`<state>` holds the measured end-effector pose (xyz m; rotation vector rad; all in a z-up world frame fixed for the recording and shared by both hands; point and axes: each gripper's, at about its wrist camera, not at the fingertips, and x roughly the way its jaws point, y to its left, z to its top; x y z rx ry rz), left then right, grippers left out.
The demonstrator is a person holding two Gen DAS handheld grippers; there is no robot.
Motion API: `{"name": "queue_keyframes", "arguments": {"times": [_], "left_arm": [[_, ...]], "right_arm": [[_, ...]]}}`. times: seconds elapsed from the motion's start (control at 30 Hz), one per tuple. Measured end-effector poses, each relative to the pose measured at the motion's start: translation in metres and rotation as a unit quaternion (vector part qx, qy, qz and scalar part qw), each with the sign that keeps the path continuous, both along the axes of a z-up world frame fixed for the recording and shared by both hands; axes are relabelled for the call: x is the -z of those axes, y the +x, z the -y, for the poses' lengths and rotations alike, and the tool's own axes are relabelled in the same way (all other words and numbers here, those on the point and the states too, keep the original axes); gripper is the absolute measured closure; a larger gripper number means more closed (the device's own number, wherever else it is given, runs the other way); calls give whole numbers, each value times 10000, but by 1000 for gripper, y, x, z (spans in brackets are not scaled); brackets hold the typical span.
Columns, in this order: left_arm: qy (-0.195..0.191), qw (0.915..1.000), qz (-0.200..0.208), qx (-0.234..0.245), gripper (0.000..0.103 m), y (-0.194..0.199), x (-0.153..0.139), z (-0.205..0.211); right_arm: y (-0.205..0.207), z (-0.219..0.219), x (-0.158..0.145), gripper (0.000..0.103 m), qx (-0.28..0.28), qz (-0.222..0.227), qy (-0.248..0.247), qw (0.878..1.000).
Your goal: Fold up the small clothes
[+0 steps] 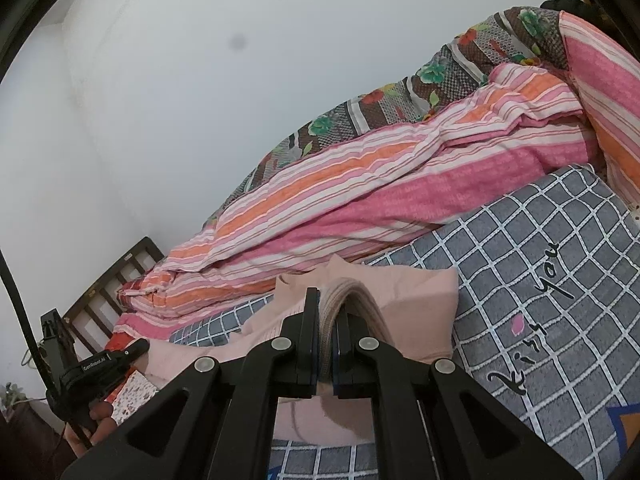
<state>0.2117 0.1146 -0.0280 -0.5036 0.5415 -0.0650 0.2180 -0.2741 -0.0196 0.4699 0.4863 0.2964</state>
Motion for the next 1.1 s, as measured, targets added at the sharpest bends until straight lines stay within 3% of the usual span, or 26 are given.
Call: {"name": "queue_keyframes", "arguments": {"times": [0.53, 1.1], "left_arm": [[193, 9990, -375, -143, 97, 62, 27, -3], [256, 9948, -975, -139, 97, 148, 83, -3]], "right_arm": [[61, -14, 12, 98, 28, -342, -220, 9992], [145, -21, 62, 98, -1, -932, -517, 9943]]}}
